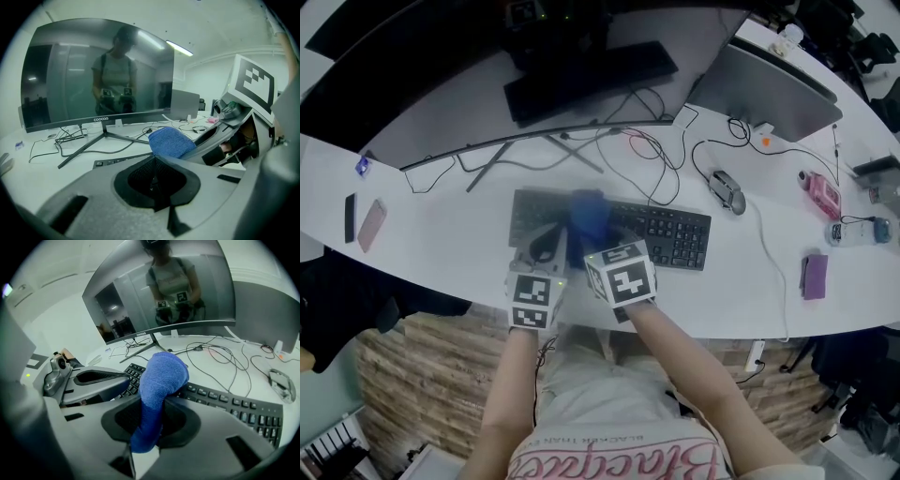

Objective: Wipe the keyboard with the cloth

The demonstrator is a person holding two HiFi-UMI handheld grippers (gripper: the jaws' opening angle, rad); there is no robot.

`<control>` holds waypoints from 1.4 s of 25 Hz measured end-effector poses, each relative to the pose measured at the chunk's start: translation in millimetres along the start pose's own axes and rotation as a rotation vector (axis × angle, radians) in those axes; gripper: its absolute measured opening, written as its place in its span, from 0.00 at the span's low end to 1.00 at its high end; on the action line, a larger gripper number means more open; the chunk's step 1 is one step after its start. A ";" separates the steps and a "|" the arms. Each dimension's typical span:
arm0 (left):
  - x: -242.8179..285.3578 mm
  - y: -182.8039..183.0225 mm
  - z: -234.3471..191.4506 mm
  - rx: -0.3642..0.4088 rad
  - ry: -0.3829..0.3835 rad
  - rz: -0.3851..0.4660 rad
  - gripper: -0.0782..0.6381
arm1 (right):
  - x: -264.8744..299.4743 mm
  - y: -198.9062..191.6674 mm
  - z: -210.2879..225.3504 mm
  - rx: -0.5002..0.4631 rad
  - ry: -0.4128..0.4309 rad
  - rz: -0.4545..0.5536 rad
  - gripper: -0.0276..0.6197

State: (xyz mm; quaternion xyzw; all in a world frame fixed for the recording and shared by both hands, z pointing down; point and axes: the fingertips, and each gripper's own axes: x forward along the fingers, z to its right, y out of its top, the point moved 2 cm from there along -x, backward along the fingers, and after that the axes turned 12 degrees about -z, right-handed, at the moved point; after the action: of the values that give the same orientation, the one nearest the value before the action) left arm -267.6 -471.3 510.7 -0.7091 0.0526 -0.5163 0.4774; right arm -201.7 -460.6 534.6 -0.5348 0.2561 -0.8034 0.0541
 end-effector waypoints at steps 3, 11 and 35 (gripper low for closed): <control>3.1 3.3 13.5 0.012 -0.007 -0.003 0.12 | -8.4 -7.2 11.7 0.007 -0.010 -0.006 0.18; 15.3 11.2 50.3 0.030 -0.021 -0.011 0.12 | -30.1 -25.4 42.8 0.011 -0.024 -0.017 0.18; 47.9 45.4 154.5 0.077 -0.060 0.005 0.12 | -93.2 -78.5 128.1 -0.010 -0.108 -0.040 0.18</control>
State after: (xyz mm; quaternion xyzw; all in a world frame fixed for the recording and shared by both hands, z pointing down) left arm -105.7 -426.7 508.4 -0.7052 0.0199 -0.4951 0.5071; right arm -34.1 -404.5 532.0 -0.5826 0.2460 -0.7731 0.0491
